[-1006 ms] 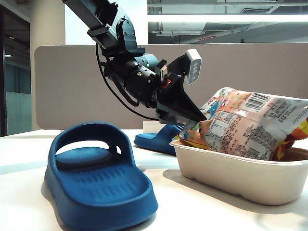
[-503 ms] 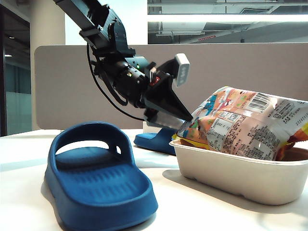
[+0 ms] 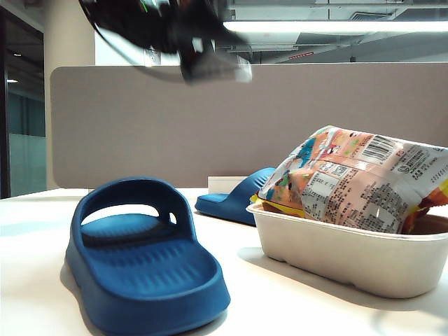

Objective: Pick up a bag of chips and put them in the box.

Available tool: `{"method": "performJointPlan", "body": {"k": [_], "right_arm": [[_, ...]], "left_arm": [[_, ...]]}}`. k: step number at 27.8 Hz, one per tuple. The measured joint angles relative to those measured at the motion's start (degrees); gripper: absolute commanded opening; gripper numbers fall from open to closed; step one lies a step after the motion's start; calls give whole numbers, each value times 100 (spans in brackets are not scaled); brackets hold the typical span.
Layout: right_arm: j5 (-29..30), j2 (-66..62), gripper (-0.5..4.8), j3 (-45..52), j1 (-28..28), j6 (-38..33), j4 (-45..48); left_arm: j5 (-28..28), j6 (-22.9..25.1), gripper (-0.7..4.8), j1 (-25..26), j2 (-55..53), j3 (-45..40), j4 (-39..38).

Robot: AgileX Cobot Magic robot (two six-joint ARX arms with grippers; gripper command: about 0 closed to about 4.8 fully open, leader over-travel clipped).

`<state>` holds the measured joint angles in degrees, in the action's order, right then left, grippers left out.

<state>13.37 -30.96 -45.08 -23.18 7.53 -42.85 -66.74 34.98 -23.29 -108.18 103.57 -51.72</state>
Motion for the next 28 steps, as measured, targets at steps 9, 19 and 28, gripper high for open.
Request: {"method": "performJointPlan", "body": {"k": [9,19,28], "right_arm": [[463,4,-2,0,0,0,0],[887,33,-2,0,0,-109,2],[1093,227,-2,7,-2,-286,-74]], "left_arm": [[271,-573,175,170,3084,26,48],[2330,-1578,175,170,5624,20,-638],[3534,-2210,175,170,7020,2,-2264]]}}
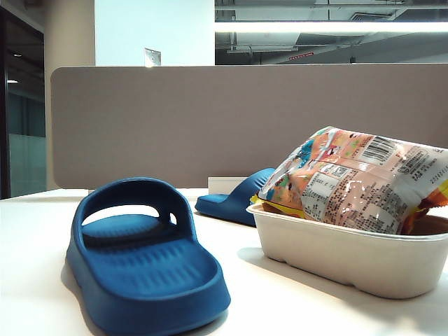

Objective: Pick up a bag of chips and put them in the box.

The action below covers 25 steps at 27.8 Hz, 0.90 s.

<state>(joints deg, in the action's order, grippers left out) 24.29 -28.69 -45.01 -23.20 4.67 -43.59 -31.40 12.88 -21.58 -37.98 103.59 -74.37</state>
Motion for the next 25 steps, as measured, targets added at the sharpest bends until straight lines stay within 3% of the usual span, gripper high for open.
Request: {"method": "performJointPlan", "body": {"k": [4,10,18,25], "right_arm": [[2,251,-2,2,0,-39,-109],[-2,844,-2,57,2,-190,-219],[61,1543,-1,472,2,-595,-249],[140,1738,-1,752,2,-601,-216]], "left_arm": [[402,-339,174,-2,638,-293,-212],[807,-721,174,-2,1749,-1759,17],[560,-1513,173,-2,2883,-4575,1755],[48,-1987,174,-7,2929,-6249,3016]]}}
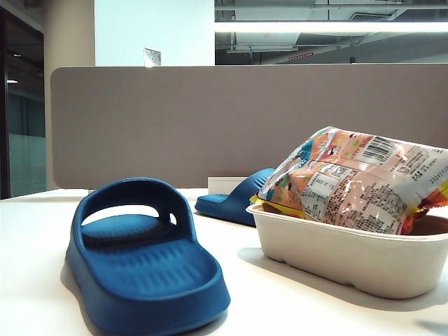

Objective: Pick up a bag of chips and put them in the box.

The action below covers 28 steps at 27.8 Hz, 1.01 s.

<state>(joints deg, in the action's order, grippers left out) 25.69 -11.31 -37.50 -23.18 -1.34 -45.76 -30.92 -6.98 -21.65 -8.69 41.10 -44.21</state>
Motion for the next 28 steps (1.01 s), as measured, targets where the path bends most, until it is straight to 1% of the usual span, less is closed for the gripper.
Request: {"method": "performJointPlan", "body": {"k": [3,5,7,8,9,10,11,13,18,19,20,23,26,28], "right_arm": [[-15,9,-1,153,0,-74,22],[-72,15,-1,144,0,-138,205],[-271,15,-1,146,-2,-186,260],[-332,15,-1,146,0,-190,260],[-402,15,-1,160,0,-199,264],[-413,15,-1,181,0,-203,267],[-426,11,-1,201,0,-205,254],[-481,11,-1,201,0,-205,304],[-575,11,-1,201,0,-315,728],[-577,13,-1,199,0,-319,846],[-577,11,-1,199,0,-315,905],[-555,15,-1,251,0,-201,1266],[-321,20,-1,623,0,-184,1696],[-28,20,-1,1062,0,-181,2118]], "left_arm": [[31,-374,174,0,-2,-507,544],[122,-616,174,0,-2,-791,713],[317,-763,165,0,-2,-1045,831],[376,-828,106,0,-2,-1121,870],[555,-1040,71,0,-2,-1237,975],[673,-1213,48,0,-2,-1268,1095],[796,-1447,48,0,-2,-1300,1357],[822,-1515,48,0,4,-1416,1687],[911,-1261,48,-2,0,-2059,2240],[907,-1073,48,-2,0,-2267,2524],[909,-1016,48,-2,0,-2343,2645],[911,-647,48,-2,0,-2647,3115],[922,-413,48,-2,2,-2835,3388],[981,-240,48,-2,2,-2951,3545]]}}
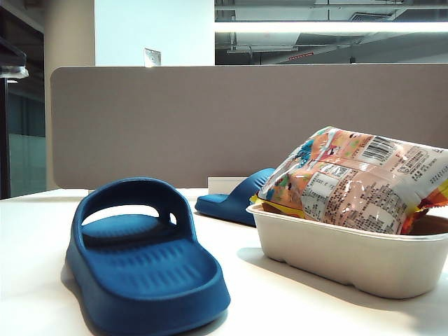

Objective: Pick up a bag of chips and put them in the box.

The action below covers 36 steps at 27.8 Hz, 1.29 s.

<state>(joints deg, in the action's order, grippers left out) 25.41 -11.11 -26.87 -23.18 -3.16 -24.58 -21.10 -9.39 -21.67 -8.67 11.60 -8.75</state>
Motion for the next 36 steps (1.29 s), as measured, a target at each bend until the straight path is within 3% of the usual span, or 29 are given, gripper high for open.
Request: {"method": "performJointPlan", "body": {"k": [4,11,22,36], "right_arm": [[127,2,-1,640,-2,-2,763],[79,46,-1,1473,-2,4,1622],[-896,42,-1,1989,0,2,1740],[-909,42,-1,2430,0,-22,1613]], "left_arm": [[551,280,48,0,0,-258,168],[597,667,49,0,2,-527,214],[835,767,49,-2,4,-850,221],[833,787,48,-2,4,-1078,212]]}}
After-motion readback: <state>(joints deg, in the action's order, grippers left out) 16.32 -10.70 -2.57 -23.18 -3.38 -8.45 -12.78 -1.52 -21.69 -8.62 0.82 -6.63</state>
